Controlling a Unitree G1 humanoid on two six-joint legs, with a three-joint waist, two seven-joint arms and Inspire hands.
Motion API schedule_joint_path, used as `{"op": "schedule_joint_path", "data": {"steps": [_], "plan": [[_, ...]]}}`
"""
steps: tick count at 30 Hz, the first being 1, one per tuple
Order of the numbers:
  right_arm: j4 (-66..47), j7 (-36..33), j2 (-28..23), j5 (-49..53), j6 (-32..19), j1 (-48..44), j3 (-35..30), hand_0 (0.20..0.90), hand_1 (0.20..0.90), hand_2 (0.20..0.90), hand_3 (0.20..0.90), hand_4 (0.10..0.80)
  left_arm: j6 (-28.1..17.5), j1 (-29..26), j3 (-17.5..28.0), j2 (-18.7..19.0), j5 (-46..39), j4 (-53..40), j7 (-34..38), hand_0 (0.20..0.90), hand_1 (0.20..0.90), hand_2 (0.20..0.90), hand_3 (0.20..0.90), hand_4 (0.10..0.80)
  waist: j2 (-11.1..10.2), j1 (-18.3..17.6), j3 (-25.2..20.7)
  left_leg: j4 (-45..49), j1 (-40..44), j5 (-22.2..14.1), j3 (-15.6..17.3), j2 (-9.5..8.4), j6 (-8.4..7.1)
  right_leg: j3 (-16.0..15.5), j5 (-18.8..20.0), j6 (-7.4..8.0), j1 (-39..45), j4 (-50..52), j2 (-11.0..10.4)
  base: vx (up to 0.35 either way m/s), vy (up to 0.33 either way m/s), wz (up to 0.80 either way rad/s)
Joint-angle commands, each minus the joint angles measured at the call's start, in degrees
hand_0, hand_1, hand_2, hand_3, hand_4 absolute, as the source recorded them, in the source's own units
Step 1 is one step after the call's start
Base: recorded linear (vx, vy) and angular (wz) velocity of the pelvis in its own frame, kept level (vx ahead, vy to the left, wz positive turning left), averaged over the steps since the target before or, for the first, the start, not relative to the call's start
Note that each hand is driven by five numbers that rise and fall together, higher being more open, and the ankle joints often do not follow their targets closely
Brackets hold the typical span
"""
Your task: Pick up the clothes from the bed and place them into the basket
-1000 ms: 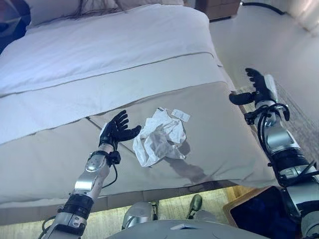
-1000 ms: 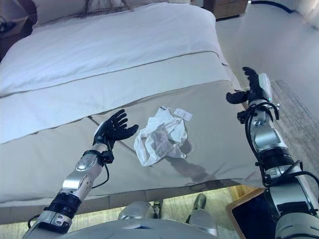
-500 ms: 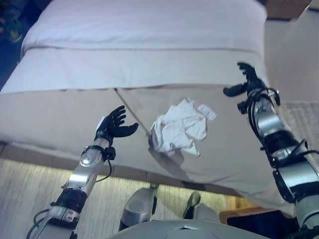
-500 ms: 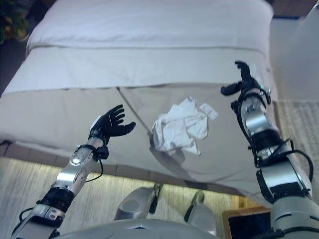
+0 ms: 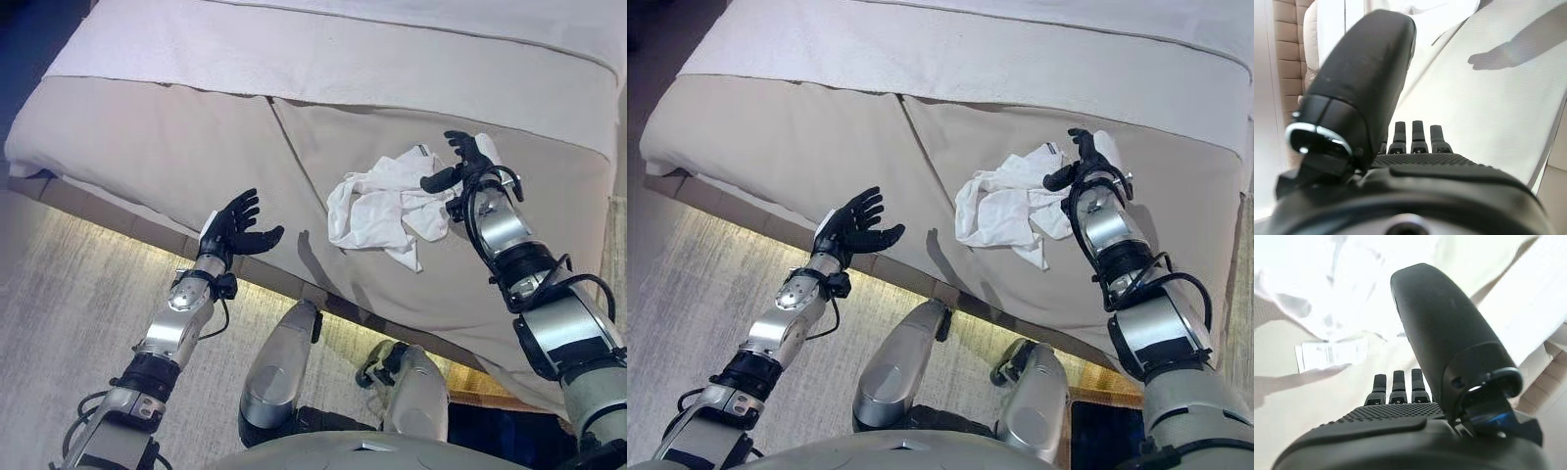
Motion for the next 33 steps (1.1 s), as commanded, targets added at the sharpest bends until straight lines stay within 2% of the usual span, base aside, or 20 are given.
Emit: {"op": "schedule_joint_path", "data": {"steps": [1,7,15,23,33], "plan": [[-0.7,-1.0,-1.9,0.1,-2.3,-8.2,1.4,0.900,0.900,0.900,0.900,0.800,-6.1,-1.0,0.9,-0.4,-0.6,-7.9,0.1,0.900,0.900,0.900,0.900,0.800,-0.2,0.7,-2.2,11.7,-0.3,-12.7,4.4,3.75,1.70,-1.2,-2.3,-4.97,2.5,7.4,4.2,0.080,0.007,0.23],[3.2,0.8,-0.5,1.4,-3.4,-9.6,1.2,0.900,0.900,0.900,0.900,0.800,-5.6,-1.6,-0.7,-0.4,-1.1,-9.1,0.9,0.900,0.900,0.900,0.900,0.800,-0.1,1.0,-1.5,19.9,-4.0,-16.0,4.0,2.88,2.60,0.4,-4.7,-4.75,-0.8,13.8,3.2,0.050,0.028,0.08],[6.4,2.9,0.8,1.3,-4.4,-10.5,2.0,0.900,0.900,0.900,0.900,0.800,-6.5,-0.4,-2.2,-0.5,-2.6,-10.1,2.6,0.900,0.900,0.900,0.900,0.800,0.5,1.4,-1.5,27.7,-10.2,-18.6,3.1,1.43,3.26,2.3,-6.8,-4.86,-7.3,21.7,3.1,0.038,0.062,-0.11],[10.6,4.2,1.2,1.6,-5.3,-12.7,3.0,0.900,0.900,0.900,0.900,0.800,-7.9,0.2,-3.0,-0.2,-4.1,-11.3,3.0,0.900,0.900,0.900,0.900,0.800,1.6,2.6,-1.5,33.0,-16.7,-19.8,1.8,0.05,3.50,2.8,-7.5,-4.88,-13.8,27.0,3.3,-0.007,0.032,0.17],[11.5,2.1,2.0,3.2,-6.8,-16.0,3.8,0.900,0.900,0.900,0.900,0.800,-8.8,1.2,-4.5,-0.2,-5.5,-12.7,4.3,0.900,0.900,0.900,0.900,0.800,3.4,3.7,-1.5,37.3,-23.4,-20.4,1.1,-2.00,3.48,3.5,-7.9,-4.70,-20.4,31.2,3.3,-0.003,0.035,0.03]]}}
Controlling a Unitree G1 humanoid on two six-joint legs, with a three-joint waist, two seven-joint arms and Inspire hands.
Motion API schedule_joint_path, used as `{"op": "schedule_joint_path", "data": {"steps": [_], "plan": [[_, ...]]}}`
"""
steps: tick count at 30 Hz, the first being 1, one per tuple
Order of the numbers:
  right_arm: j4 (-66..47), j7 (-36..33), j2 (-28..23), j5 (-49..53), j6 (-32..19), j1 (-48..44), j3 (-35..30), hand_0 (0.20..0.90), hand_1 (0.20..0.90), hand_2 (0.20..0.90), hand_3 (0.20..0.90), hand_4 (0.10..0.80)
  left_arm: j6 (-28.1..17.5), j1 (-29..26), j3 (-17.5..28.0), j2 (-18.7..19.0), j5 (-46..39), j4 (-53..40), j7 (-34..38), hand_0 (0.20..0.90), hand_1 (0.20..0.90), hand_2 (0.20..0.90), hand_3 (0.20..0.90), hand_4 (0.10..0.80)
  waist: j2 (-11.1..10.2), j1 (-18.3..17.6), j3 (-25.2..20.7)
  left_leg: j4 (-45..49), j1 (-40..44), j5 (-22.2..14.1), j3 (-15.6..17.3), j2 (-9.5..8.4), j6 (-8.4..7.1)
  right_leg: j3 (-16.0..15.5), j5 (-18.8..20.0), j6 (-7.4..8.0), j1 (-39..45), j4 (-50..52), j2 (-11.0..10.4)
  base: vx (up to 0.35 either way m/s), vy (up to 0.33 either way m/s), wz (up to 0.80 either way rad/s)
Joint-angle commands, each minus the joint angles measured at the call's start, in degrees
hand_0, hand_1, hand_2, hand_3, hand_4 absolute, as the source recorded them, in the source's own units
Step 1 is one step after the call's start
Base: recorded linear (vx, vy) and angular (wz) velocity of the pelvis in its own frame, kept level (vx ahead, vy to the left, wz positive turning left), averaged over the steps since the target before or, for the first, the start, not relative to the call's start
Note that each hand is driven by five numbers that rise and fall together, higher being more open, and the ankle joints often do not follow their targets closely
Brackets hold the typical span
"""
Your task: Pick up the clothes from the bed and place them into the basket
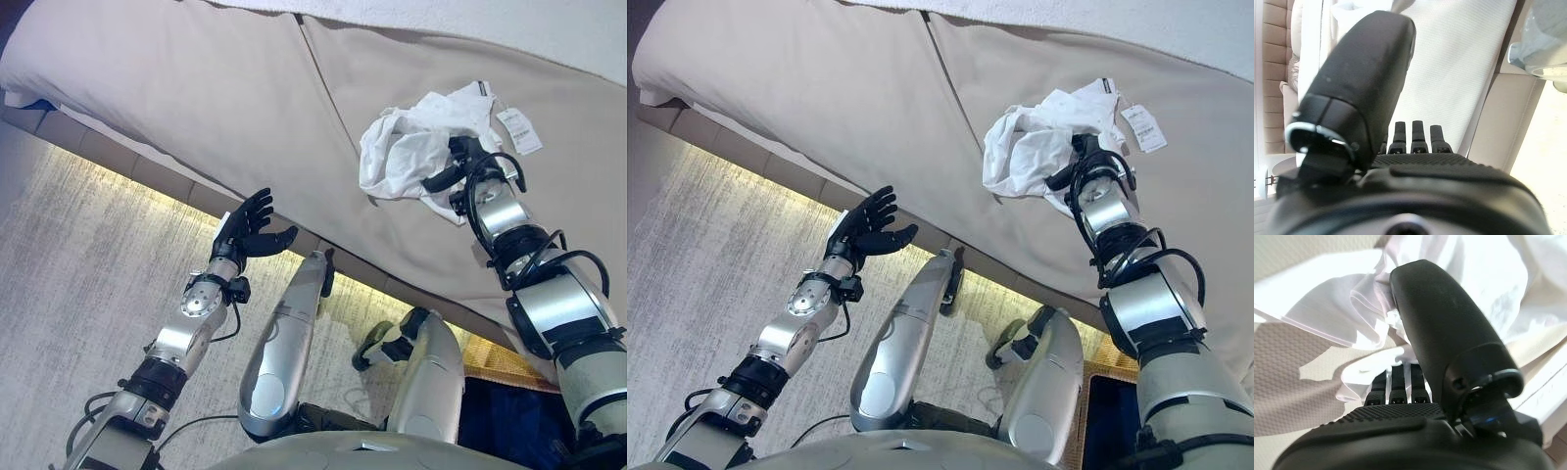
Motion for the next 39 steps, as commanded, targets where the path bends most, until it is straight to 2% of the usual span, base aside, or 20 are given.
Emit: {"op": "schedule_joint_path", "data": {"steps": [1,6,7,9,10,11,16,22,31,35,36,39], "plan": [[-0.9,0.3,1.5,2.4,-5.7,-7.5,2.2,0.900,0.900,0.900,0.900,0.800,-6.7,0.2,0.4,-0.6,-1.8,-8.8,0.9,0.900,0.900,0.900,0.900,0.800,2.9,3.0,-2.8,5.8,1.9,-8.8,-0.5,-2.80,2.40,-2.1,5.7,-1.90,0.7,2.8,4.0,0.041,0.042,0.06],[-1.6,-0.6,1.4,2.3,-5.9,-9.9,3.2,0.900,0.900,0.900,0.900,0.800,-7.7,1.4,0.3,-0.5,-2.7,-9.6,1.2,0.900,0.900,0.900,0.900,0.800,3.8,3.4,-2.8,6.6,-0.3,-8.6,-0.3,-3.21,2.44,-1.8,6.0,-1.58,-2.1,3.7,3.6,0.027,0.048,0.02],[-1.9,-0.8,1.4,3.1,-6.1,-10.0,3.2,0.848,0.848,0.848,0.840,0.740,-7.7,1.6,0.3,-0.5,-2.6,-9.8,1.3,0.900,0.900,0.900,0.900,0.800,3.8,3.5,-2.8,6.6,-0.5,-8.5,-0.3,-3.29,2.44,-1.8,6.0,-1.52,-2.4,3.7,3.5,0.000,0.000,0.00],[-3.7,-3.0,1.7,5.8,-8.1,-10.0,2.6,0.561,0.561,0.561,0.505,0.405,-7.5,1.8,0.3,-0.3,-2.8,-10.6,1.4,0.900,0.900,0.900,0.900,0.800,3.9,3.5,-2.8,6.2,-0.8,-8.3,-0.2,-3.52,2.52,-1.7,6.5,-1.15,-3.1,3.5,3.3,0.000,0.000,0.00],[-4.0,-3.1,1.8,5.7,-8.4,-9.8,2.3,0.356,0.356,0.356,0.266,0.166,-7.6,1.8,0.2,-0.3,-2.8,-10.6,1.4,0.900,0.900,0.900,0.900,0.800,3.8,3.5,-2.8,6.1,-0.8,-8.2,-0.2,-3.51,2.52,-1.7,6.6,-1.08,-3.1,3.3,3.3,0.000,0.000,0.00],[-4.5,-3.6,1.9,5.6,-9.2,-9.7,2.0,0.300,0.300,0.300,0.200,0.100,-7.8,1.7,0.2,-0.3,-2.8,-10.5,1.4,0.900,0.900,0.900,0.900,0.800,3.7,3.5,-2.8,5.9,-0.8,-8.2,-0.2,-3.50,2.51,-1.8,6.7,-1.00,-3.1,3.1,3.2,0.000,0.000,0.00],[-11.9,-7.4,1.9,10.5,-11.1,-6.9,0.3,0.300,0.300,0.300,0.200,0.100,-8.5,2.2,0.8,-0.5,-2.6,-10.3,1.6,0.900,0.900,0.900,0.900,0.800,2.9,2.9,-2.8,1.9,2.8,-7.6,-0.4,-3.17,2.72,-2.3,7.6,-0.47,-0.2,-1.0,3.2,0.001,-0.002,0.01],[-15.6,-7.4,2.6,13.9,-12.5,-4.3,-2.2,0.300,0.300,0.300,0.200,0.100,-8.1,1.5,1.4,-0.7,-2.2,-9.4,1.8,0.900,0.900,0.900,0.900,0.800,1.7,2.0,-2.8,-3.3,9.2,-6.9,0.0,-1.64,2.60,-2.7,8.5,-0.07,5.0,-6.0,3.0,0.012,-0.018,0.00],[-17.3,-6.3,1.9,16.3,-13.6,-2.6,-4.2,0.300,0.300,0.300,0.200,0.100,-5.3,-1.6,2.0,-0.7,0.1,-6.5,2.4,0.900,0.900,0.900,0.900,0.800,-0.4,-0.1,-2.8,-17.0,24.8,-3.3,1.9,2.67,1.09,-3.2,11.6,1.67,17.7,-17.5,1.4,0.015,-0.033,-0.12],[-18.6,-6.5,1.0,17.1,-13.9,-1.3,-4.1,0.300,0.300,0.300,0.200,0.100,-4.5,-2.7,1.9,-0.6,1.0,-4.9,2.8,0.900,0.900,0.900,0.900,0.800,-1.1,-1.5,-5.2,-22.7,28.7,-1.3,2.4,4.16,0.45,-3.1,13.7,2.03,21.1,-22.5,2.3,-0.006,-0.037,-0.22],[-19.4,-7.2,0.5,18.2,-14.3,-0.9,-4.5,0.300,0.300,0.300,0.200,0.100,-4.3,-3.4,1.9,-0.5,1.2,-4.5,2.9,0.900,0.900,0.900,0.900,0.800,-1.2,-2.2,-6.4,-26.1,29.8,1.2,2.7,4.72,0.35,-3.6,15.9,1.63,22.3,-25.7,2.9,-0.076,-0.042,-0.13],[-20.4,-7.6,-0.7,19.8,-15.5,0.3,-5.7,0.300,0.300,0.300,0.200,0.100,-3.8,-4.5,1.7,-0.2,1.3,-3.6,3.2,0.900,0.900,0.900,0.900,0.800,-1.6,-3.5,-8.5,-31.4,33.1,3.4,3.4,5.85,-0.35,-3.4,18.4,2.09,25.2,-31.2,4.3,-0.051,-0.055,-0.19]]}}
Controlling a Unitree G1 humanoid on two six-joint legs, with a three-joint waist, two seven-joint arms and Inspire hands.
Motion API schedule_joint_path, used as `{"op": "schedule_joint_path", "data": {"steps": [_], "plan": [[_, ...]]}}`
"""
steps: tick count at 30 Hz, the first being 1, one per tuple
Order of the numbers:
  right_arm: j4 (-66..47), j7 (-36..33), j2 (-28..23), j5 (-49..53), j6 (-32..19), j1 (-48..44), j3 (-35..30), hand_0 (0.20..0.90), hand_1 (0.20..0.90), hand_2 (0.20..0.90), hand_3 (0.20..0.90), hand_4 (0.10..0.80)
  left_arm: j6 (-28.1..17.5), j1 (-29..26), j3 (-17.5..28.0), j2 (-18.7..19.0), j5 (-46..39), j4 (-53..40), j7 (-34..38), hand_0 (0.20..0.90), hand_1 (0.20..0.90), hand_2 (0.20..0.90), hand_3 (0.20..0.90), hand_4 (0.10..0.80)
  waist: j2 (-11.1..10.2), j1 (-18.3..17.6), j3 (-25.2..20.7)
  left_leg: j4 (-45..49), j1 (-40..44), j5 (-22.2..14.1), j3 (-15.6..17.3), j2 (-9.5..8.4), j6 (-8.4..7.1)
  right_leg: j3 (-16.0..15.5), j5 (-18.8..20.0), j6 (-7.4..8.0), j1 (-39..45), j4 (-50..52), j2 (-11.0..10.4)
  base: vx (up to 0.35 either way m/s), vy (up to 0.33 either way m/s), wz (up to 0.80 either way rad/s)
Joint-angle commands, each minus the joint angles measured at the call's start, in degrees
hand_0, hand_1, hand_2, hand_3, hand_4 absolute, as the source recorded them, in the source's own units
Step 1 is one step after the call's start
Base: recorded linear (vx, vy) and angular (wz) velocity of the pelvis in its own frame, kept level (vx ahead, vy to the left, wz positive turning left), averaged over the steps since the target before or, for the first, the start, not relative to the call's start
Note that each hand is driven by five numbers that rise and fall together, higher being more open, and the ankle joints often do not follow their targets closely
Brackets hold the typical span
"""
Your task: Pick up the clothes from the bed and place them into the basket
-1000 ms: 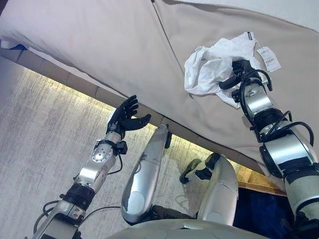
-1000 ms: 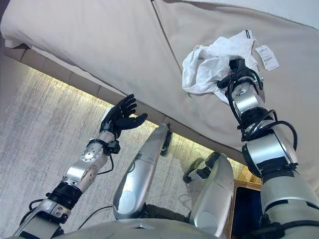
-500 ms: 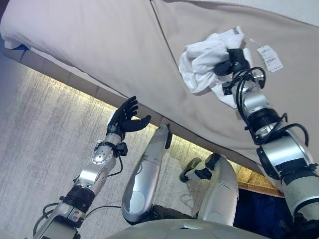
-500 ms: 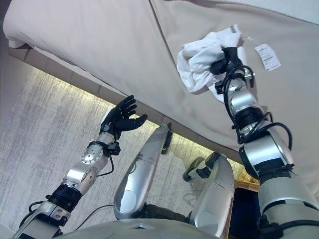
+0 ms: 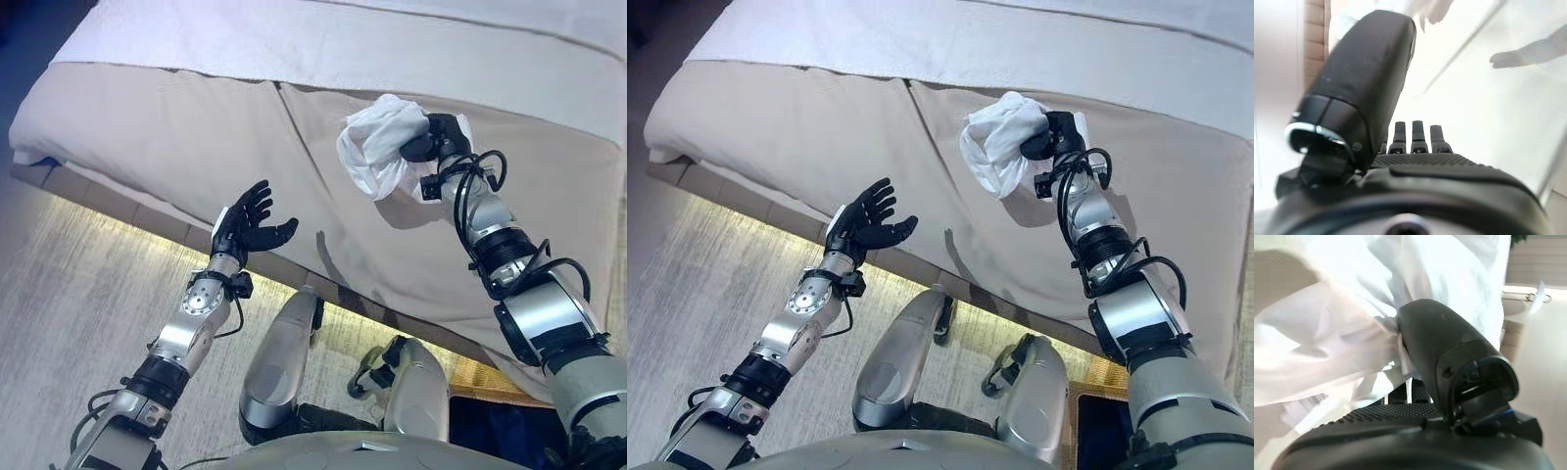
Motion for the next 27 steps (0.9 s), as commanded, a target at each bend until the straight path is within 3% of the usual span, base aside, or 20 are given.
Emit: {"op": "schedule_joint_path", "data": {"steps": [1,6,11,15,18,19,22,27], "plan": [[-5.1,-1.9,-3.9,1.9,-8.8,-3.3,-3.3,0.300,0.300,0.300,0.200,0.100,-3.1,-2.5,2.0,0.2,2.4,-2.6,0.9,0.900,0.900,0.900,0.900,0.800,-1.5,-1.8,-9.2,-9.6,9.0,-1.2,1.5,3.96,-0.46,-1.4,10.1,-0.16,4.0,-7.9,0.2,-0.012,-0.038,-0.17],[-8.5,-1.7,-7.1,3.2,-9.1,-1.1,-6.2,0.300,0.300,0.300,0.200,0.100,-1.2,-3.6,1.2,0.8,2.8,-0.4,1.5,0.900,0.900,0.900,0.900,0.800,-2.4,-5.1,-13.9,-20.2,14.9,3.3,3.8,5.21,-2.23,0.3,14.1,0.84,9.1,-21.2,4.3,-0.016,-0.071,-0.25],[-10.8,-0.3,-11.2,3.8,-8.1,0.8,-7.9,0.300,0.300,0.300,0.200,0.100,-0.7,-3.6,1.1,0.9,3.3,1.2,2.1,0.900,0.900,0.900,0.900,0.800,-3.1,-8.1,-18.8,-28.7,18.8,6.8,5.6,5.28,-3.03,2.3,17.5,1.62,11.9,-31.2,7.9,0.005,-0.050,-0.30],[-12.7,0.4,-14.4,5.4,-8.8,4.2,-11.3,0.300,0.300,0.300,0.200,0.100,-1.4,-1.7,2.7,1.5,2.8,1.2,2.4,0.900,0.900,0.900,0.900,0.800,-3.7,-9.7,-22.5,-36.1,21.6,9.0,2.7,2.99,-3.02,6.1,21.2,2.82,14.0,-39.4,10.2,0.005,-0.069,-0.20],[-13.7,1.7,-15.3,6.5,-10.5,6.2,-12.7,0.300,0.300,0.300,0.200,0.100,-2.2,0.9,5.5,2.2,1.4,-0.5,4.6,0.900,0.900,0.900,0.900,0.800,-4.2,-9.3,-23.8,-38.7,23.0,8.7,-4.5,0.07,-1.70,11.2,22.9,3.24,14.6,-42.9,11.8,0.003,-0.072,-0.57],[-14.6,1.1,-15.6,6.7,-11.1,7.5,-13.7,0.300,0.300,0.300,0.200,0.100,-2.7,2.1,7.1,2.2,1.3,-0.6,3.9,0.900,0.900,0.900,0.900,0.800,-4.3,-9.6,-24.5,-40.1,23.6,8.9,-3.6,0.10,-1.38,12.2,23.4,3.31,14.8,-44.2,12.4,-0.013,-0.068,-0.94],[-16.8,-0.5,-16.3,5.8,-11.1,11.0,-16.9,0.300,0.300,0.300,0.200,0.100,-2.5,2.2,7.6,2.2,1.9,0.0,2.0,0.900,0.900,0.900,0.900,0.800,-4.4,-10.8,-25.5,-42.2,24.7,9.3,-0.9,0.82,-1.57,11.4,24.5,3.81,15.3,-46.0,12.5,-0.007,-0.052,-0.90],[-18.0,-1.3,-18.4,5.5,-9.9,14.8,-21.0,0.300,0.300,0.300,0.200,0.100,-3.3,0.5,6.8,2.9,2.6,2.1,0.2,0.900,0.900,0.900,0.900,0.800,-4.2,-13.2,-26.8,-45.5,26.4,9.9,0.7,0.99,-1.61,12.7,26.2,4.92,15.8,-48.5,12.5,-0.007,-0.022,-0.27]]}}
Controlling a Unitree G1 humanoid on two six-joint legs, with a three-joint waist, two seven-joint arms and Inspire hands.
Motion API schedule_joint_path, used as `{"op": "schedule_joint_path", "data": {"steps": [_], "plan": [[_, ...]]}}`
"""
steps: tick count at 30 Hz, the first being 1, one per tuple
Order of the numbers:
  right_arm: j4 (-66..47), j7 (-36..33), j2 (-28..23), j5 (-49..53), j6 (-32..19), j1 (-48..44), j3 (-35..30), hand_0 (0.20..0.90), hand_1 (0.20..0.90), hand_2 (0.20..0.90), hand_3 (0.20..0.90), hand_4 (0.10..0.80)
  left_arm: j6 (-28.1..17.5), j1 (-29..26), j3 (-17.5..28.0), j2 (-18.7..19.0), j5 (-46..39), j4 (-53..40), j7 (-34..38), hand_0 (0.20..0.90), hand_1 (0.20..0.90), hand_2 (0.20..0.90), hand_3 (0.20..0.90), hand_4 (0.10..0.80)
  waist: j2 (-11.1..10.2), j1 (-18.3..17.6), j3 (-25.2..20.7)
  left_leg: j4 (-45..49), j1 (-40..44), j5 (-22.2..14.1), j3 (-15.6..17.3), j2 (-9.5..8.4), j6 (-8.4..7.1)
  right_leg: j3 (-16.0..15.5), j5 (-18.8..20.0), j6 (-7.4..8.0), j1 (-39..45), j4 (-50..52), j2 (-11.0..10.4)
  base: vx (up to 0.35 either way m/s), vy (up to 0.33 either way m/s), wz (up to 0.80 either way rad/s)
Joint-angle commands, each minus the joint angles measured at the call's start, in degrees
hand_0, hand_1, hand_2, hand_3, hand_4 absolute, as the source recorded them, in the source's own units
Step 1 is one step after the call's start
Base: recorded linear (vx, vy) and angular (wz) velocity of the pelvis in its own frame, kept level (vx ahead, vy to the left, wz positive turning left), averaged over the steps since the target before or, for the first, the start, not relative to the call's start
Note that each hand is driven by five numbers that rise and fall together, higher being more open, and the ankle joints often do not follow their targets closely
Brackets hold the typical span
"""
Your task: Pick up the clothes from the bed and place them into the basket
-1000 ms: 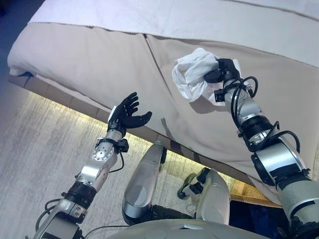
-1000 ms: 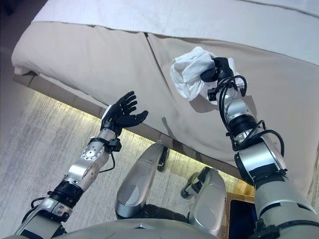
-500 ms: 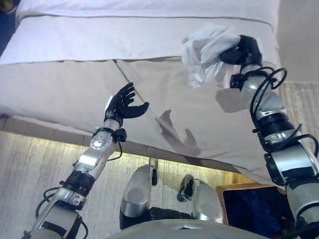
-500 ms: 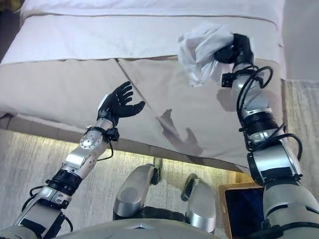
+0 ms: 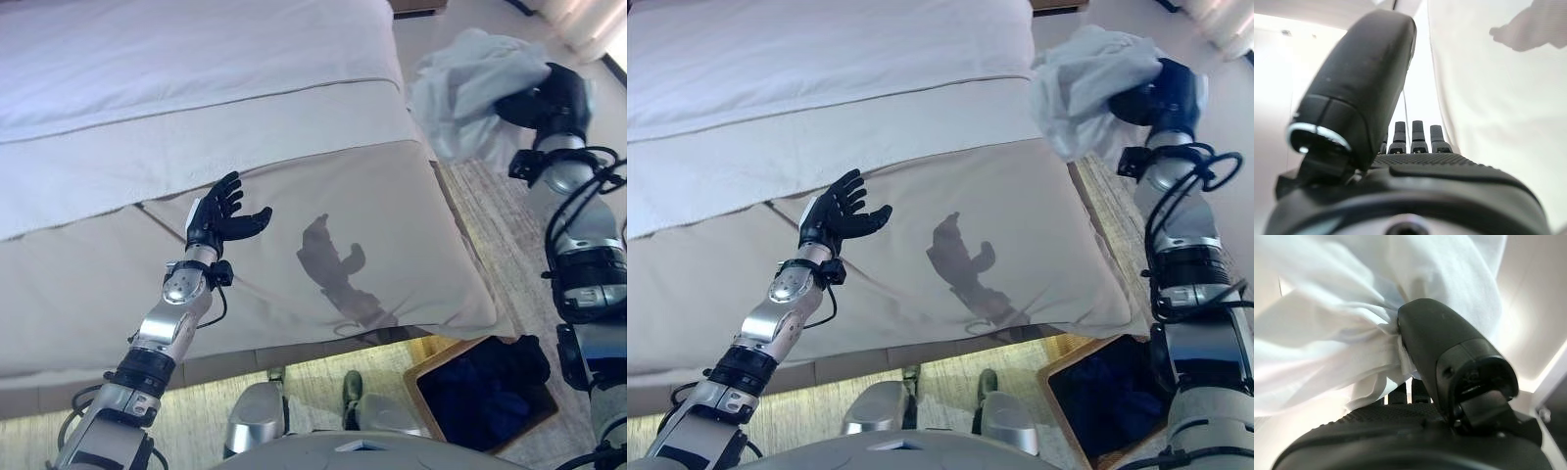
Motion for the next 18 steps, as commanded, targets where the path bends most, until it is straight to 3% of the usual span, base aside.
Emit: {"op": "schedule_joint_path", "data": {"steps": [1,7,13,18], "plan": [[-3.8,-0.8,-6.6,0.4,-6.5,-0.1,-0.6,0.300,0.300,0.300,0.200,0.100,-6.2,-0.2,0.5,0.3,1.2,1.7,-1.9,0.900,0.900,0.900,0.900,0.800,0.7,-1.8,-12.4,1.4,1.3,-9.0,-0.2,-1.36,-0.83,-0.8,-1.5,1.08,-3.1,0.6,-0.4,-0.012,-0.003,-0.31],[-4.2,-0.9,-6.4,0.5,-6.1,7.2,-5.3,0.300,0.300,0.300,0.200,0.100,-4.9,-0.6,0.4,0.4,1.3,1.7,-2.9,0.900,0.900,0.900,0.900,0.800,0.9,-4.7,-12.5,0.7,2.2,-9.6,2.0,-1.23,-0.49,2.0,-0.1,1.69,-3.8,-1.0,0.1,-0.015,-0.015,-0.25],[-3.0,-0.9,-4.4,0.1,-4.6,11.9,-7.6,0.300,0.300,0.300,0.200,0.100,-3.7,-0.1,0.9,0.7,2.3,0.4,-1.9,0.900,0.900,0.900,0.900,0.800,1.2,-6.2,-11.9,0.7,3.0,-9.6,7.1,0.25,-0.84,-0.5,0.9,2.54,-4.4,-1.3,-0.7,-0.020,-0.065,-0.33],[-0.6,-1.4,-3.7,-0.1,-4.2,15.0,-8.8,0.300,0.300,0.300,0.200,0.100,-3.0,-0.1,0.9,1.0,2.1,0.3,-2.7,0.900,0.900,0.900,0.900,0.800,1.7,-8.0,-11.6,1.8,3.1,-9.9,8.6,0.78,-1.09,1.3,1.0,2.13,-4.7,-1.6,0.0,0.022,-0.069,-0.37]]}}
